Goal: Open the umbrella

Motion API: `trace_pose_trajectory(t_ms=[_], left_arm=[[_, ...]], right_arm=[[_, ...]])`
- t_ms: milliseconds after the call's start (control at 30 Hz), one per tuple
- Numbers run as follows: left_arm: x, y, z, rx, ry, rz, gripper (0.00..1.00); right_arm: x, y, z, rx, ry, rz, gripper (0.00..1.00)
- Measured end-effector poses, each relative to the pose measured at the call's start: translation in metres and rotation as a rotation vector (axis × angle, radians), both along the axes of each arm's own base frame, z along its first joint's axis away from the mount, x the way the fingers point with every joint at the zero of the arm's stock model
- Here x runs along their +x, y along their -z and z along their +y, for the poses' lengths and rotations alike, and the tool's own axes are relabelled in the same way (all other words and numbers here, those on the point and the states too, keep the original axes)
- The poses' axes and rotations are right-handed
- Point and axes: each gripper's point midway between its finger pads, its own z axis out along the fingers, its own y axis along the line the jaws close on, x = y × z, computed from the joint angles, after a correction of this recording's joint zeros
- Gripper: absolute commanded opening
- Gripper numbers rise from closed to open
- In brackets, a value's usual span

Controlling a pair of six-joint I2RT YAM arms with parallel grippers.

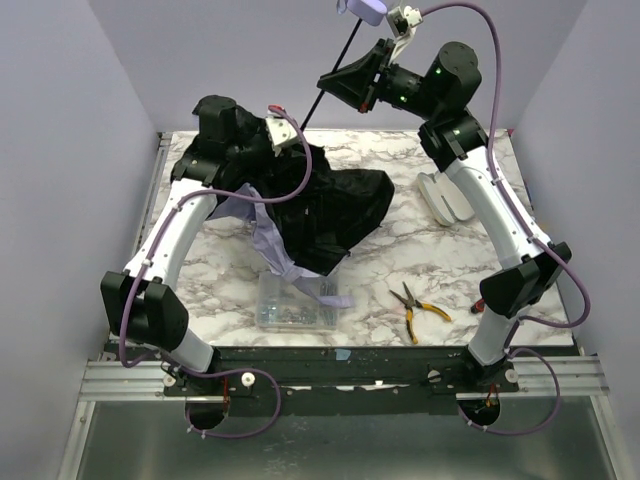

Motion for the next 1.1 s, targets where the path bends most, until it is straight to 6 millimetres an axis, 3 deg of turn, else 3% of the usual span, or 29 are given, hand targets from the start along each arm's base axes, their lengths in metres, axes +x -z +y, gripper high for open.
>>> trace_pose_trajectory(t_ms=[200, 367, 500, 633, 800, 867, 967, 1100], left_arm=[[0.014, 0.005, 0.003, 0.013, -0.005, -0.003, 0.33], [0.034, 0.058, 0.032, 0.075, -0.097, 0.139, 0.33], [0.038, 0.067, 0.038, 0.094, -0.122, 0.161, 0.44], [0.040, 0.064, 0.042, 0.100, -0.141, 0.159, 0.65], [0.034, 0.056, 0.042, 0.079, -0.145, 0.189, 0.84], [0.031, 0.049, 0.037, 0.069, -0.139, 0.192, 0.96], [0.023, 0.033, 0.026, 0.057, -0.115, 0.172, 0.98], [0.004, -0.005, 0.014, -0.001, -0.068, 0.129, 0.94]], right_arm=[[0.006, 0.002, -0.002, 0.000, 0.029, 0.013, 0.01], [0.005, -0.026, -0.016, 0.047, 0.058, -0.062, 0.01], [0.005, -0.024, -0.016, 0.042, 0.060, -0.055, 0.01], [0.005, -0.028, -0.016, 0.047, 0.061, -0.076, 0.01], [0.002, -0.025, -0.017, 0.043, 0.049, -0.093, 0.01], [-0.001, -0.023, -0.019, 0.037, 0.043, -0.100, 0.01], [-0.008, -0.024, -0.023, 0.032, 0.037, -0.115, 0.01], [-0.016, -0.027, -0.026, 0.027, 0.030, -0.137, 0.01]])
